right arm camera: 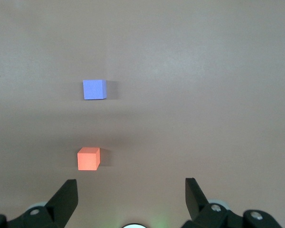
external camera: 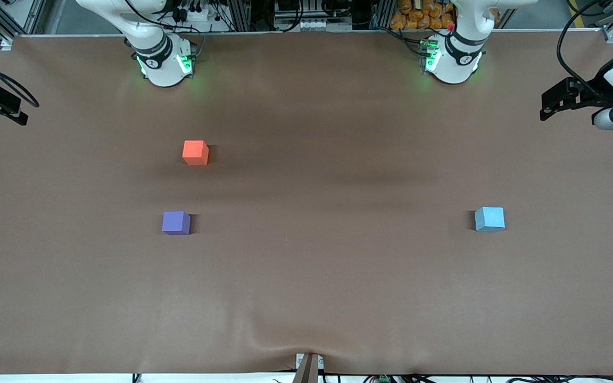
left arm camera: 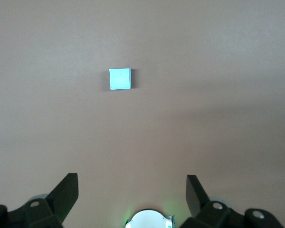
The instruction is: Place blue block between orange and purple blocks
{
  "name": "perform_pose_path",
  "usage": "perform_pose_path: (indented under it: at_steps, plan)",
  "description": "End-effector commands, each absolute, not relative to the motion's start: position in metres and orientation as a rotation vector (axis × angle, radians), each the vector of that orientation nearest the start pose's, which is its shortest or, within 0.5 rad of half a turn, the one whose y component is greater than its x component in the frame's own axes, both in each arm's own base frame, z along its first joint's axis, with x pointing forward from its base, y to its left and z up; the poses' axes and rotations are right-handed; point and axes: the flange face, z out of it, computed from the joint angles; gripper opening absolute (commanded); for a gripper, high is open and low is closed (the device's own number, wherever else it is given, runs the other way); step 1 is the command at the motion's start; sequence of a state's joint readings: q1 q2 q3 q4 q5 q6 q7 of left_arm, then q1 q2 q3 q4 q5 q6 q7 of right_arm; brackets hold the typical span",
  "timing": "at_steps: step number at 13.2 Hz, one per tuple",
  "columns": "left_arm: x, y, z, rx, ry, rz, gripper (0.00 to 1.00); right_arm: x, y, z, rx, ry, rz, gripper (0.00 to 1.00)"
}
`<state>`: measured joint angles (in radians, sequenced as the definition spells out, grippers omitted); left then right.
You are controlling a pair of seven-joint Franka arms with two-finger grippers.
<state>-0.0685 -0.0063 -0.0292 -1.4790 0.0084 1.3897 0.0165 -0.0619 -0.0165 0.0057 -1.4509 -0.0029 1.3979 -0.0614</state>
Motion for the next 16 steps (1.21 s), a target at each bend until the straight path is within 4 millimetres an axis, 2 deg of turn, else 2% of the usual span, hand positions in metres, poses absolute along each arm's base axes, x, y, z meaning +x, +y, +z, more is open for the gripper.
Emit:
perform_pose_path:
  at_steps: [1,12,13,15,16]
  plan:
    - [0.529,-0.052,0.662,-3.106,0.173,0.101,1.0,0.529,-0.033,0.676,-3.148,0.019,0.066,1.0]
    - [0.529,-0.052,0.661,-3.105,0.178,0.108,1.0,0.529,-0.033,0.673,-3.142,0.023,0.089,1.0]
    - [0.531,-0.049,0.657,-3.104,0.17,0.122,1.0,0.529,-0.034,0.673,-3.14,0.025,0.089,1.0]
    - [0.548,-0.038,0.634,-3.083,0.136,0.182,1.0,0.529,-0.034,0.673,-3.139,0.027,0.089,1.0]
    - [0.555,-0.035,0.636,-3.089,0.13,0.155,1.0,0.529,-0.035,0.673,-3.137,0.029,0.089,1.0]
